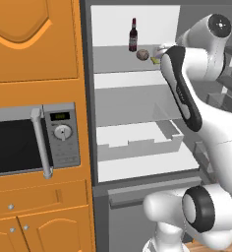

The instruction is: Pick the egg and butter from the fridge and place them by the bowl for mixing.

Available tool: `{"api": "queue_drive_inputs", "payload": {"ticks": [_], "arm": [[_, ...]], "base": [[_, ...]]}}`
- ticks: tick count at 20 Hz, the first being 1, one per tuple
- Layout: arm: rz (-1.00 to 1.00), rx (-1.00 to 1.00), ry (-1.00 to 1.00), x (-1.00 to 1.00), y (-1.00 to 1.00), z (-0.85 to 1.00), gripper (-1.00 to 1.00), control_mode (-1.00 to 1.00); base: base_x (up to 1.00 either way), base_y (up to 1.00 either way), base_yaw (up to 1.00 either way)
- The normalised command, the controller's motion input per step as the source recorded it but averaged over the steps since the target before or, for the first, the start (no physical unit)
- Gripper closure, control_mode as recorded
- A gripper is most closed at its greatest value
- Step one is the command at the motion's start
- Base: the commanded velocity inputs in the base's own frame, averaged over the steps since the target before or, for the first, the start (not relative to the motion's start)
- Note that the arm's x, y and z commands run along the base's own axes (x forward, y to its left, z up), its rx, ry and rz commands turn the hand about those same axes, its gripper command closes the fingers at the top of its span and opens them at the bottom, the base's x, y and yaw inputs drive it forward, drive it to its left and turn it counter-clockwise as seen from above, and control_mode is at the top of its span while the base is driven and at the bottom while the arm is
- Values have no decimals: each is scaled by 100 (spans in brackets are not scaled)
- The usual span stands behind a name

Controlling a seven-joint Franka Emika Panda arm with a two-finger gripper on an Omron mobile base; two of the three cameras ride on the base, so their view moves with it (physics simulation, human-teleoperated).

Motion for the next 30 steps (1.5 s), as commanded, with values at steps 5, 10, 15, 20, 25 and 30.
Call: {"api": "queue_drive_inputs", "payload": {"ticks": [5, 10, 15, 20, 25, 30], "arm": [[0, 7, 0, 68, -12, -11, -100, -100], [0, 0, 0, 81, 0, -32, -100, -100], [0, 0, 0, 84, 0, -19, -100, -100], [0, 0, 0, 81, 0, -5, -100, -100], [0, 0, 0, 75, 0, -11, -100, -100], [0, 0, 0, 76, 0, -7, -100, -100]], "base": [[0, 0, 0], [0, 0, 0], [0, 0, 0], [0, 0, 0], [0, 0, 0], [0, 0, 0]]}}
